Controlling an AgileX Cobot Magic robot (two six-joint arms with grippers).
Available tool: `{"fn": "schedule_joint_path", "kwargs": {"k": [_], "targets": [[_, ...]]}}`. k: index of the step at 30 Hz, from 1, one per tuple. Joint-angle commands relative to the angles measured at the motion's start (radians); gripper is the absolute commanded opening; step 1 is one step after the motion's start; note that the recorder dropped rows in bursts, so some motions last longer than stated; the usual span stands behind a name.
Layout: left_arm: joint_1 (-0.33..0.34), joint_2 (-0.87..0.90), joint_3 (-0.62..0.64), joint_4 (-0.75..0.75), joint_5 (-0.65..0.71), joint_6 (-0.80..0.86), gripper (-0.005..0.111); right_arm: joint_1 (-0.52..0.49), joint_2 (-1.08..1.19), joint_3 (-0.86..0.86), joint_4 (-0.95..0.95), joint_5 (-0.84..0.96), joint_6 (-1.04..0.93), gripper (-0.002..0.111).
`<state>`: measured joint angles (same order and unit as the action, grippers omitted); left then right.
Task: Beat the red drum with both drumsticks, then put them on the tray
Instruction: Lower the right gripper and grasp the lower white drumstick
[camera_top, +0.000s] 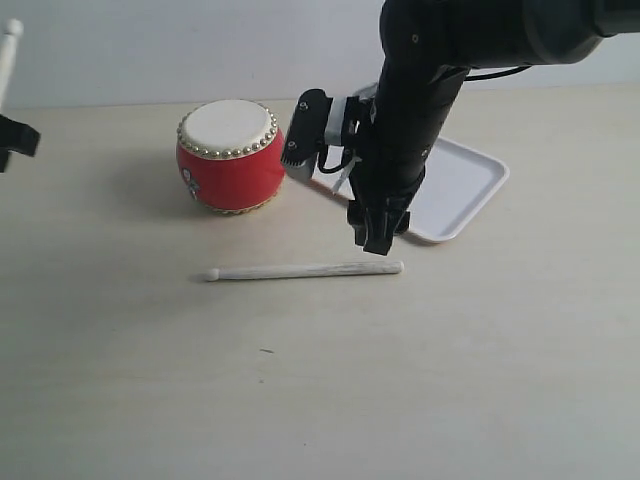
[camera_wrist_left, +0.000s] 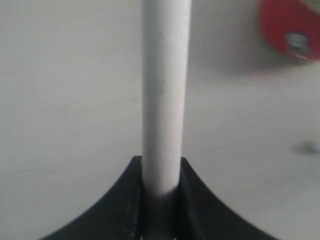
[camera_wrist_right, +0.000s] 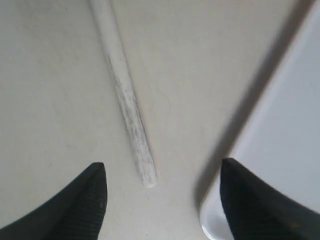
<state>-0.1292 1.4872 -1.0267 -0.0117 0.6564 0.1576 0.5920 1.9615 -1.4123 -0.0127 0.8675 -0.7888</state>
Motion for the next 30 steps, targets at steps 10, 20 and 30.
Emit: {"fn": "schedule_joint_path", "kwargs": {"k": [10,20,30], "targets": [[-0.077,0.034,-0.035,-0.523,0.171,0.656,0.0,0.0,0.062,-0.003,0.028,-0.001,-0.089,0.056],[-0.077,0.034,-0.035,-0.526,0.157,0.657,0.0,0.0,0.101,-0.003,0.032,-0.055,-0.151,0.056],[-0.077,0.034,-0.035,-0.528,0.157,0.657,0.0,0.0,0.158,-0.003,0.053,-0.101,-0.222,0.056]]}}
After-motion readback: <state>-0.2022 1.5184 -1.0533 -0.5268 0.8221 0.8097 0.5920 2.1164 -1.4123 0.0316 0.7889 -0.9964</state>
